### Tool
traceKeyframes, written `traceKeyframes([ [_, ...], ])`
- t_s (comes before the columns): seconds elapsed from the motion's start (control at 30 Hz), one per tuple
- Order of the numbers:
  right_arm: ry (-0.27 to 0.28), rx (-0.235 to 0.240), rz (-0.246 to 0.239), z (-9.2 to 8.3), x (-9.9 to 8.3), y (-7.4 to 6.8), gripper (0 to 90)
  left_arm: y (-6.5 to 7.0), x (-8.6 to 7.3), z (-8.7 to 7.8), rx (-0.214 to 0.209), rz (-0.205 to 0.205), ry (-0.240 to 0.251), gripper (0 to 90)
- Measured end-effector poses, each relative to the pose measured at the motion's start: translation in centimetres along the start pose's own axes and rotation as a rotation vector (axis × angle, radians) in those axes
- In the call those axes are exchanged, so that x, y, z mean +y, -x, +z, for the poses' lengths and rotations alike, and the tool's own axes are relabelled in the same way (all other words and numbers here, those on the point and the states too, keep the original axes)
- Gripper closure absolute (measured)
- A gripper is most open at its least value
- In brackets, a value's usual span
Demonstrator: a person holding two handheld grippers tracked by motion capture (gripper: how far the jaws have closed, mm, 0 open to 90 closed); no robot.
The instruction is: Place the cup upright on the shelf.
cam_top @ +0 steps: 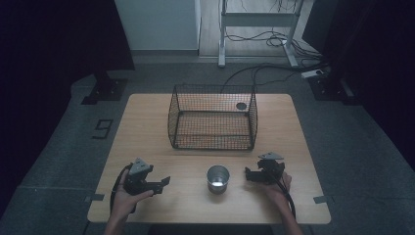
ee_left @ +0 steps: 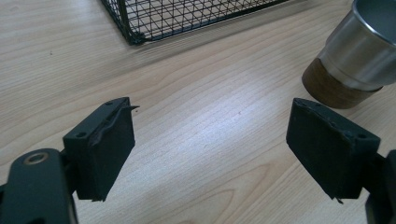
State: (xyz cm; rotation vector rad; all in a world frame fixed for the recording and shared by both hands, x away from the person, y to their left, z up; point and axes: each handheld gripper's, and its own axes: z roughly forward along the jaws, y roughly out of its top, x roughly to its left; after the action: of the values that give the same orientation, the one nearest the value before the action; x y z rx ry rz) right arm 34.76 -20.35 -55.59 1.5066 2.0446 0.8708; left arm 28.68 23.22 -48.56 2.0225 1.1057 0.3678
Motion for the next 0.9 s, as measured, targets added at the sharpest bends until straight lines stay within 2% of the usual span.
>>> traceKeyframes([
  [0.2, 0.005, -0.01, 0.011, -0.1, -0.1, 0.0, 1.6, 0.1, 0.0, 0.1, -0.004, 0.003, -0.001, 15.6],
  [0.3, 0.013, -0.017, 0.022, -0.5, -0.3, 0.0, 6.9, 0.2, 0.1, 0.1, -0.009, 0.008, -0.001, 15.6],
  [0.4, 0.018, -0.021, 0.024, -0.7, -0.3, 0.1, 8.0, 0.3, 0.1, 0.1, -0.01, 0.008, 0.002, 15.6],
  [0.5, 0.037, -0.006, 0.032, -1.3, -0.3, 0.2, 9.6, 0.3, 0.2, -0.1, -0.013, 0.007, 0.007, 15.4],
  [0.53, 0.057, 0.014, 0.047, -1.8, -0.2, 0.3, 10.6, 0.3, 0.2, -0.1, -0.012, 0.003, 0.009, 15.4],
  [0.67, 0.08, 0.013, 0.043, -2.4, -0.1, 0.4, 11.4, 0.2, 0.2, -0.2, -0.013, -0.005, 0.012, 15.4],
  [0.9, 0.122, 0.045, 0.042, -3.8, 0.2, 0.1, 12.6, 0.2, 0.2, -0.2, -0.02, -0.007, 0.013, 15.3],
])
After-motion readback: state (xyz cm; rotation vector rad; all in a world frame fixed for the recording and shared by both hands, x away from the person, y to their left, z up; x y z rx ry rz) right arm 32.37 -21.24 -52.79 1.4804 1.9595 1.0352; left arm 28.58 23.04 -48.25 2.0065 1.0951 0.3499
